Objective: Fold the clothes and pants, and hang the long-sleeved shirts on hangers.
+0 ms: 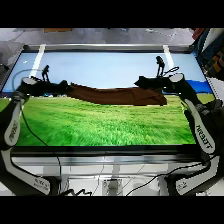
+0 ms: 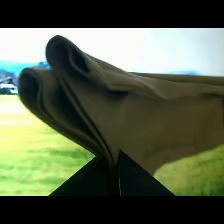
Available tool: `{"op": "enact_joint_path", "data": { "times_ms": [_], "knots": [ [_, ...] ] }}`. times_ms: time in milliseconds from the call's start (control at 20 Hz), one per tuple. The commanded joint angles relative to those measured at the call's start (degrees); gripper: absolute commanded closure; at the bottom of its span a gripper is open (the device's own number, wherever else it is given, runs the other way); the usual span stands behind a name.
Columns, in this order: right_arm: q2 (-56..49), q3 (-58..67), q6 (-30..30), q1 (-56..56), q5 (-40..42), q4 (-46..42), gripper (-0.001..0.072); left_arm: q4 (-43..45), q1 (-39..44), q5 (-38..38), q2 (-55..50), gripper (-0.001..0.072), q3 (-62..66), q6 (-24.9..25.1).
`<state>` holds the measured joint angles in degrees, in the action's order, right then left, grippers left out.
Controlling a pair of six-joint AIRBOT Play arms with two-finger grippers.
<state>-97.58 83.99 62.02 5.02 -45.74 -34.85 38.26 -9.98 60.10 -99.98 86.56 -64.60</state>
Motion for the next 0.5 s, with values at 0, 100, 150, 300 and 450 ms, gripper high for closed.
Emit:
{"op": "enact_joint_path", "data": {
  "times_ms": [0,100,150,300,450],
  "knots": [
    [-0.79,0.07,3.1,7.76,8.72,-2.47,0.0697,-0.09,-1.55,9.11,8.35,0.0691,0.13,4.22],
    [-2.27,0.07,5.31,13.9,10.4,-5.68,0.0697,-0.09,-1.68,12.33,13.03,0.069,0.13,4.17],
    [-3.15,0.07,6.1,16.72,11.04,-5.79,0.0697,-0.09,-1.66,13.57,15.45,0.069,0.13,4.17],
    [-5.79,0.07,10.73,25.2,14.75,-5.62,0.0697,-0.13,-1.62,16.46,21.27,0.069,0.11,3.96],
    [-7.65,0.11,12.9,32.13,16.44,-5.4,0.0697,-0.11,-1.66,16.76,24.83,0.069,0.11,3.96]
  ]
}}
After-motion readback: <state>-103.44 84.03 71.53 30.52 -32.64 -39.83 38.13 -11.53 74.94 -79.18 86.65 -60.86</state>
